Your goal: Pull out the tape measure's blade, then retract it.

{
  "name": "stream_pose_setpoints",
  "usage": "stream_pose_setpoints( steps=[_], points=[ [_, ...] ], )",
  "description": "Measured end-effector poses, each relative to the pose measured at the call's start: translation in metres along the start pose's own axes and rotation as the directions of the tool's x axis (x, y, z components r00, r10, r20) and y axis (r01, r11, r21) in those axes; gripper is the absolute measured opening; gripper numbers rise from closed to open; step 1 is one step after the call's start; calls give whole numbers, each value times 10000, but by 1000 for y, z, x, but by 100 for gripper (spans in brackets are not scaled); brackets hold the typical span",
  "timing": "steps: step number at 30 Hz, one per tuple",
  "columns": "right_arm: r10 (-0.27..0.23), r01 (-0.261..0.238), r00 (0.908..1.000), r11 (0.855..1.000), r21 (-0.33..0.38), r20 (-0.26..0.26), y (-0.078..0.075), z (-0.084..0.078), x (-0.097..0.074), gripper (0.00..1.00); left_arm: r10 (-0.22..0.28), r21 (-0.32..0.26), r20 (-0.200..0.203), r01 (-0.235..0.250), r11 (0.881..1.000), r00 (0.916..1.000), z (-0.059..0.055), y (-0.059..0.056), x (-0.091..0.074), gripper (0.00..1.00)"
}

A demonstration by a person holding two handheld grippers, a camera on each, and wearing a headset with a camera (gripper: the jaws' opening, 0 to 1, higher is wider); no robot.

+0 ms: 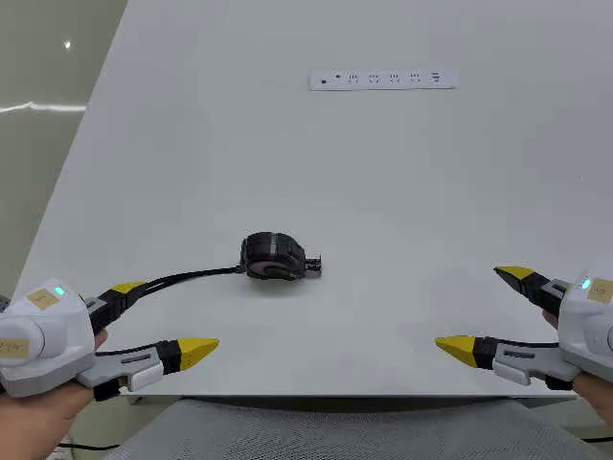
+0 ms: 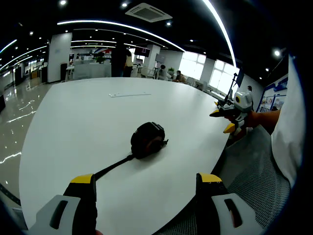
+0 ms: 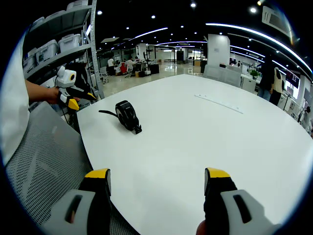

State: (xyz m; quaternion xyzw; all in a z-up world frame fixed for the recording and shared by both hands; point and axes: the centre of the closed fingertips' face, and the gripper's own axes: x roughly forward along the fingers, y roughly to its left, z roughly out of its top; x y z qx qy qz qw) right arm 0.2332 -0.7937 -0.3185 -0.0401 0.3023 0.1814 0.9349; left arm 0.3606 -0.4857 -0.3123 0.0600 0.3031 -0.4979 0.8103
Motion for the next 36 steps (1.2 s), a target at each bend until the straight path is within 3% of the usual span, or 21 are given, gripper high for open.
stream_pose_setpoints(
  steps=[36],
  points=[
    [278, -278, 9992, 9996, -9, -281, 2, -8, 3, 79, -133, 121, -139, 134, 9998, 9998, 3, -1, 4, 81]
  ],
)
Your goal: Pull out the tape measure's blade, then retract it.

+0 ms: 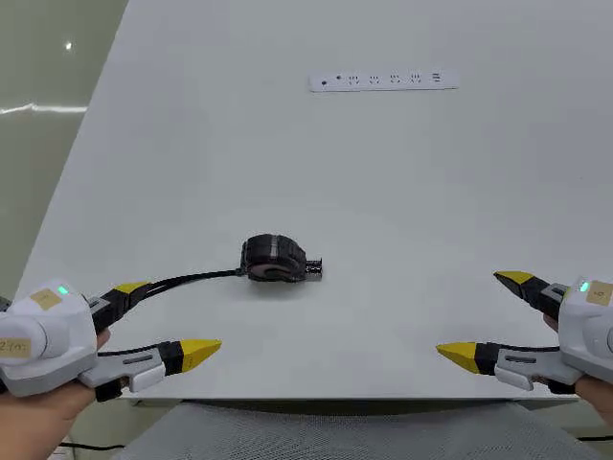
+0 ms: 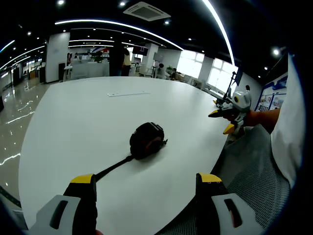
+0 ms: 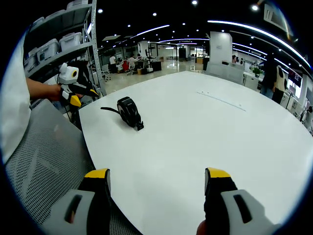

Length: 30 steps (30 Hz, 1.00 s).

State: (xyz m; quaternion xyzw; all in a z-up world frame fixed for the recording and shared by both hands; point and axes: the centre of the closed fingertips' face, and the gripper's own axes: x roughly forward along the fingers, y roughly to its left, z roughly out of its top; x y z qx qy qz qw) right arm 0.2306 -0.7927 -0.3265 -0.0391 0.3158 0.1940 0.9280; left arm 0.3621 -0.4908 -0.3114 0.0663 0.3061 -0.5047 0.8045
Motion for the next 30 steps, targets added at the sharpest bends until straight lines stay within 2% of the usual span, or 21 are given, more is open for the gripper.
stream_pose_setpoints(
  steps=[18, 30],
  points=[
    [406, -415, 9987, 9987, -297, -324, 3, -1, 6, 77, -269, 317, -196, 275, 9991, 9994, 6, 3, 10, 80],
    [869, -926, 9937, 9922, -835, -704, 4, -4, 18, 75, -628, 1100, -554, 686, 9916, 9965, 12, 6, 21, 78]
  ],
)
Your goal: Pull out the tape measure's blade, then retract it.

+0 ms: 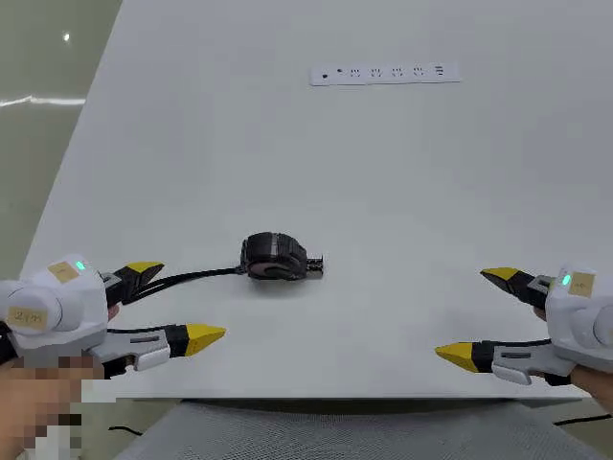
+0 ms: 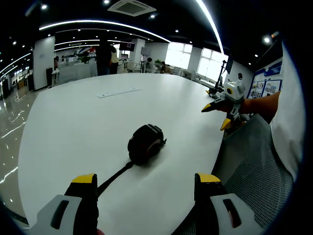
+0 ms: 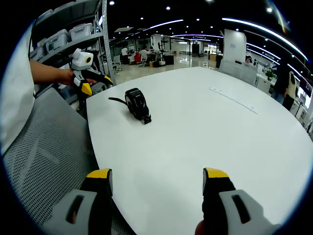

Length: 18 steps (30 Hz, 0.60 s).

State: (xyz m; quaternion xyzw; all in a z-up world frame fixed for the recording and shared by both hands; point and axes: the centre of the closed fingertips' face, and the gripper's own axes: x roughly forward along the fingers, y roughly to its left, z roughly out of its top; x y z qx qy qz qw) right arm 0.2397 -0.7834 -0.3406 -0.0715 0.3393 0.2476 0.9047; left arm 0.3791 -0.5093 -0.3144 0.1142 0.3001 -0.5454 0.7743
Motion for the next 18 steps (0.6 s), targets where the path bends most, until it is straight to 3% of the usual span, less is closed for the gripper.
stream_pose_setpoints(
  steps=[18],
  points=[
    [747, -772, 9967, 9933, -856, -312, 0, 5, 25, 73, -970, 1274, -800, 1067, 9861, 9921, 5, 6, 27, 75]
  ],
)
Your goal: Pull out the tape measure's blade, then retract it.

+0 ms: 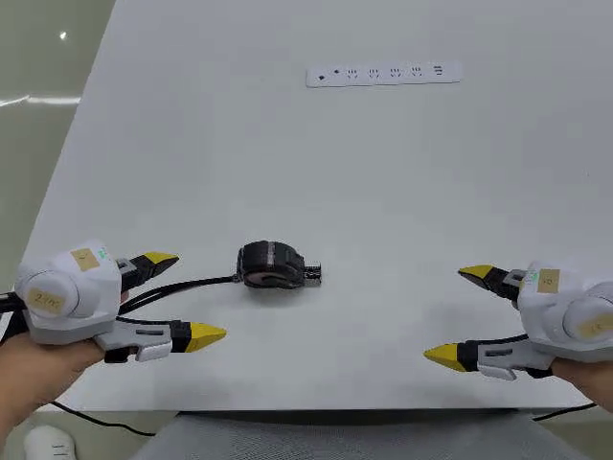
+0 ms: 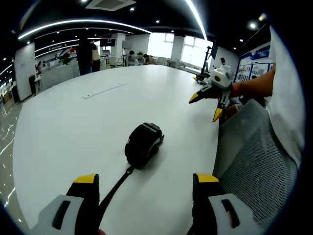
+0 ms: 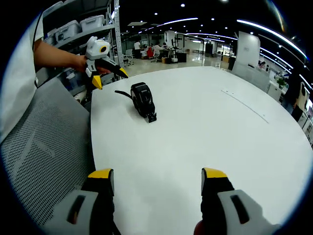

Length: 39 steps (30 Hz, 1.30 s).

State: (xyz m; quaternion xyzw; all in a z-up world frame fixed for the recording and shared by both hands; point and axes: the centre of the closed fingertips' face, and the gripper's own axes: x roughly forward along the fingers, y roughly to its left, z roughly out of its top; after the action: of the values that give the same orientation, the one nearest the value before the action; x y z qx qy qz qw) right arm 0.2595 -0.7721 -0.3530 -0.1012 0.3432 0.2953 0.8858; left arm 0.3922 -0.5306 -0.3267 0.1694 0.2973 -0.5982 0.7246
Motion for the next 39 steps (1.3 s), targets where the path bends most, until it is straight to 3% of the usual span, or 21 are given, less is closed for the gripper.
stream_pose_setpoints(
  steps=[10, 20, 28, 39],
  points=[
    [334, -334, 9994, 9993, -182, 1, -6, 6, 14, 72, -538, 616, -369, 560, 9965, 9979, 7, 6, 18, 73],
    [757, -755, 9971, 9966, -320, 57, -12, 12, 31, 70, -1109, 1291, -768, 1202, 9843, 9909, 15, 9, 40, 68],
    [1010, -1007, 9949, 9944, -318, 77, -15, 15, 43, 69, -1536, 1522, -1078, 1689, 9738, 9822, 15, 9, 57, 62],
    [1200, -1196, 9927, 9924, -275, 118, -16, 19, 56, 68, -1912, 1751, -1303, 2124, 9614, 9729, 16, 9, 67, 53]
  ],
)
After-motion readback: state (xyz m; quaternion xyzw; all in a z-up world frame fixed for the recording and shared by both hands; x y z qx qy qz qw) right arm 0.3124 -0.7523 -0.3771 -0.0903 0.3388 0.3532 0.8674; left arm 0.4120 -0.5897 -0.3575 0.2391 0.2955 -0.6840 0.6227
